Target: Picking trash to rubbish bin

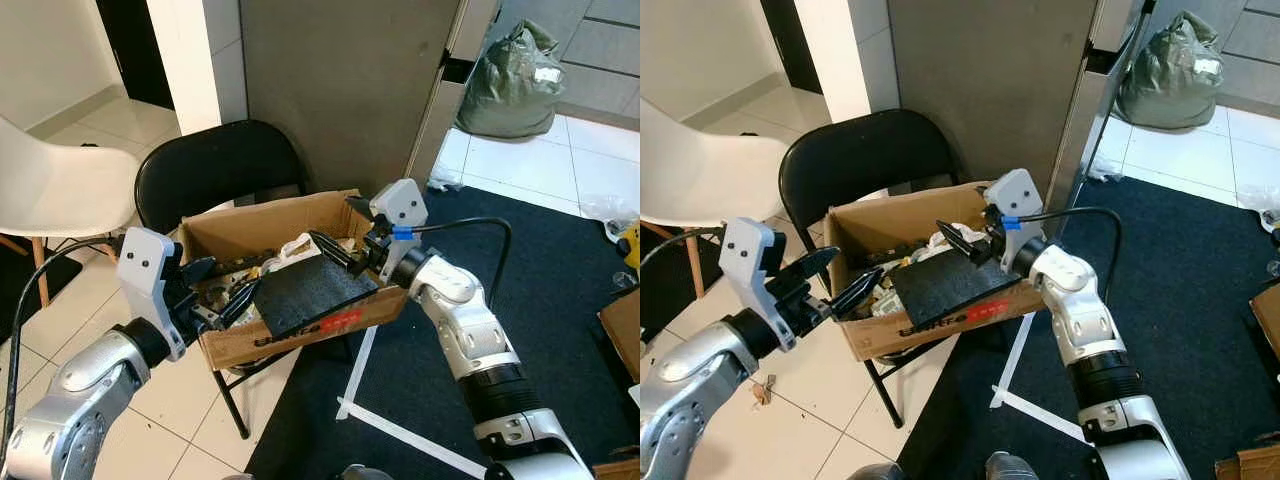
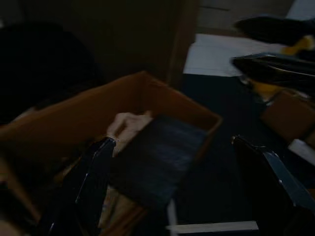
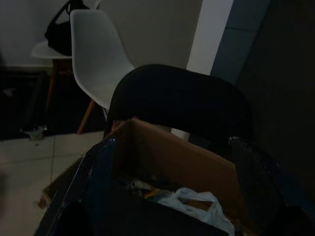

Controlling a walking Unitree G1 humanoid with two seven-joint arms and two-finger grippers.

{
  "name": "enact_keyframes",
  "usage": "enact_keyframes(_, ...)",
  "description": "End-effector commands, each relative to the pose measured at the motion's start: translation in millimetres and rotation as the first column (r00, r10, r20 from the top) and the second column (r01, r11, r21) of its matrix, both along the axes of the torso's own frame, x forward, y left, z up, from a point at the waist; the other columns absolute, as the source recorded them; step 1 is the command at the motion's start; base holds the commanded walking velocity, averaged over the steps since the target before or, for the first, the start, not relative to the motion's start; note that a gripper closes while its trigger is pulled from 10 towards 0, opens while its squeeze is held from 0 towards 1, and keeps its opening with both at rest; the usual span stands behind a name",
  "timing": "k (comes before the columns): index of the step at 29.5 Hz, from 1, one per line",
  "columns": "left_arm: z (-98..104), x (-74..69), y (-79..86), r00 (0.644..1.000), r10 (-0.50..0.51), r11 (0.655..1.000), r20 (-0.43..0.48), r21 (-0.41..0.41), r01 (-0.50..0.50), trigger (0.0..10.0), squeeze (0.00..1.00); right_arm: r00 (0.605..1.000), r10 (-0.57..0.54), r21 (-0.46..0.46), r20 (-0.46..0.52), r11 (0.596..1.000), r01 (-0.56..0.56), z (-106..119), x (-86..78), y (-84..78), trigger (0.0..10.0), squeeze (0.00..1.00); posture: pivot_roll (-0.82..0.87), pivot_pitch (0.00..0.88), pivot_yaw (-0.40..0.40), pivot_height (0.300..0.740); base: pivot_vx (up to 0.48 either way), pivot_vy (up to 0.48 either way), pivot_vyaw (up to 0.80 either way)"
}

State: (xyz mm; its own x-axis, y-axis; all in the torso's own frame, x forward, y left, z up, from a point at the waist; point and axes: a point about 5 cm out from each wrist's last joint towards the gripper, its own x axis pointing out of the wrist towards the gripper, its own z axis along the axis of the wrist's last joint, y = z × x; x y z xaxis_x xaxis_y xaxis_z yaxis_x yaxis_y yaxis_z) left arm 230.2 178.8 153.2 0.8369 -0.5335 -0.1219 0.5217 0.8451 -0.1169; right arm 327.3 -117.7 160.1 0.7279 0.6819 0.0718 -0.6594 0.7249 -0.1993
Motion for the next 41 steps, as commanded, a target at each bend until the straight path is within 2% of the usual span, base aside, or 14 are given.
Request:
enact_keyframes(1,-2,2.4,6.9,0.999,0.033,0.999,0.001,0.030,-0.033,10.0,0.00,1.000,-0.013,-0.018,0.001,1.000,0.013,2,3.1,-9.3,10.0,0.00,0.10,0.000,-0.011,0.740,0.000,0.000,0.00)
enact_keyframes(3,-1,2.8,7.2,0.999,0.034,0.999,0.003,0.032,-0.034,10.0,0.00,1.000,-0.011,-0.028,0.003,1.000,0.011,3,3.5,-11.6,10.0,0.00,0.10,0.000,-0.011,0.740,0.000,0.000,0.00)
enact_keyframes(7,2,9.8,8.4,0.997,0.065,0.997,0.037,0.048,-0.067,10.0,0.00,0.998,-0.040,-0.093,0.042,0.995,0.044,15,11.0,-26.2,10.0,0.00,0.10,0.000,-0.010,0.740,0.000,0.000,0.00)
enact_keyframes(11,-5,21.9,22.7,0.978,0.195,0.970,0.074,0.132,-0.203,10.0,0.00,0.989,-0.138,-0.066,0.045,0.988,0.141,18,19.4,-41.0,10.0,0.00,0.10,0.000,-0.010,0.740,0.000,0.000,0.00)
enact_keyframes(14,-7,26.7,30.0,0.962,0.257,0.952,0.091,0.148,-0.269,10.0,0.00,0.983,-0.179,-0.061,0.038,0.982,0.181,16,20.6,-48.0,10.0,0.00,0.10,0.000,-0.010,0.740,0.000,0.000,0.00)
enact_keyframes(19,-9,35.7,46.5,0.923,0.352,0.889,0.154,0.253,-0.382,10.0,0.00,0.973,-0.228,-0.060,0.027,0.971,0.229,15,23.3,-60.2,10.0,0.00,0.09,0.000,-0.007,0.740,0.000,0.000,0.00)
enact_keyframes(22,-10,39.3,53.7,0.901,0.396,0.860,0.179,0.273,-0.432,10.0,0.00,0.965,-0.262,-0.064,0.027,0.963,0.263,16,26.8,-66.1,10.0,0.00,0.08,0.000,-0.007,0.740,0.000,0.000,0.00)
enact_keyframes(23,-10,39.3,53.7,0.901,0.396,0.860,0.179,0.273,-0.432,10.0,0.00,0.965,-0.262,-0.064,0.027,0.963,0.263,16,26.8,-66.1,10.0,0.00,0.08,0.000,-0.007,0.740,0.000,0.000,0.00)
enact_keyframes(26,-16,41.9,63.2,0.875,0.440,0.811,0.202,0.329,-0.483,10.0,0.00,0.949,-0.315,-0.065,0.020,0.947,0.316,14,29.9,-75.2,10.0,0.00,0.08,0.000,-0.008,0.740,0.000,0.000,0.00)
enact_keyframes(29,-19,46.4,66.6,0.847,0.481,0.781,0.225,0.328,-0.531,10.0,0.00,0.927,-0.374,-0.087,-0.013,0.924,0.372,4,31.1,-83.6,10.0,0.00,0.09,0.000,-0.010,0.740,0.000,0.000,0.00)
enact_keyframes(34,-20,50.0,65.0,0.839,0.490,0.777,0.238,0.317,-0.544,10.0,0.00,0.929,-0.368,-0.092,-0.025,0.927,0.365,-1,29.4,-85.3,10.0,0.00,0.09,0.000,-0.008,0.740,0.000,0.000,0.00)
enact_keyframes(41,-21,52.5,58.3,0.846,0.473,0.790,0.245,0.307,-0.530,10.0,0.00,0.941,-0.334,-0.122,-0.046,0.937,0.326,-7,27.7,-81.6,10.0,0.00,0.09,0.000,-0.008,0.740,0.000,0.000,0.79)
